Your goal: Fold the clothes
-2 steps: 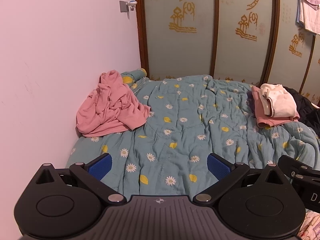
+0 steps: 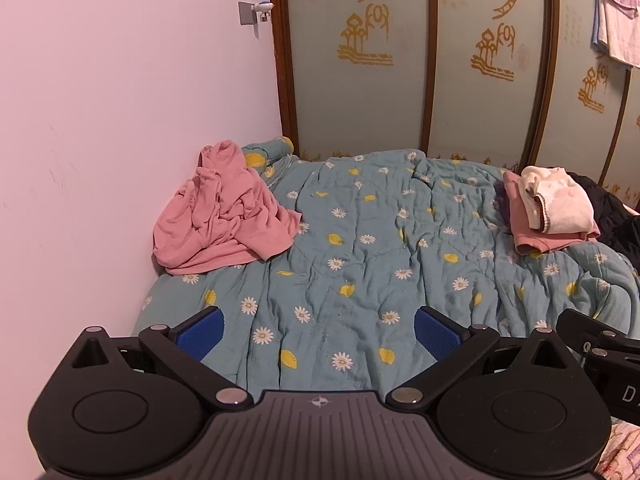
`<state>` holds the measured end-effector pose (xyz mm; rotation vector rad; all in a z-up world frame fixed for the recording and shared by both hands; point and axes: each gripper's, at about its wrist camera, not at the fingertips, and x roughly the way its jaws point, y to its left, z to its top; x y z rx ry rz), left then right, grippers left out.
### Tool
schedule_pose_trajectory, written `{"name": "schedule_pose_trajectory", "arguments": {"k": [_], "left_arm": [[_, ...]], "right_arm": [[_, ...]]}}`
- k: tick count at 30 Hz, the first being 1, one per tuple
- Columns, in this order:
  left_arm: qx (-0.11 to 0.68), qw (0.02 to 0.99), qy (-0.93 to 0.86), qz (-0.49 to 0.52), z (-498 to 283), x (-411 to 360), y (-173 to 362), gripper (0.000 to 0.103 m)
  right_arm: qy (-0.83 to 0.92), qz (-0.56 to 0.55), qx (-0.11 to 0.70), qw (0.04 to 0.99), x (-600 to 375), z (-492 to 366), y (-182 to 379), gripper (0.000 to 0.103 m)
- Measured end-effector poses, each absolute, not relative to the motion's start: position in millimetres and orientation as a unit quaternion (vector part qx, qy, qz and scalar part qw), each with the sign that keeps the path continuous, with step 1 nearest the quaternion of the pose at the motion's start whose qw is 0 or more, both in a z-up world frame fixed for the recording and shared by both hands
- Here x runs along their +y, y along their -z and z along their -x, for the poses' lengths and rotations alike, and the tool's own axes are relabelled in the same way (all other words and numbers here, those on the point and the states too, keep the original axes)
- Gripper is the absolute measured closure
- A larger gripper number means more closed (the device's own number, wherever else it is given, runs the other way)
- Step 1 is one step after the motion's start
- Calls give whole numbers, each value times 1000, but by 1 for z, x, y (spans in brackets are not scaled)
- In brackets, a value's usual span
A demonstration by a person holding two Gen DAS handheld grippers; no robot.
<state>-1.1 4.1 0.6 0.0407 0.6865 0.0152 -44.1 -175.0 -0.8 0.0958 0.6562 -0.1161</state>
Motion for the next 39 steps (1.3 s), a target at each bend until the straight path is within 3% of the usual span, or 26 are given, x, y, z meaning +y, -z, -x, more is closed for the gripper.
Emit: {"name": "schedule_pose_trajectory", "arguments": {"k": [39], "left_arm": [[340,940,-19,-24,1,3,-1,0]], "right_arm": [[48,-38,308,949,-169,45,-5,0]]}}
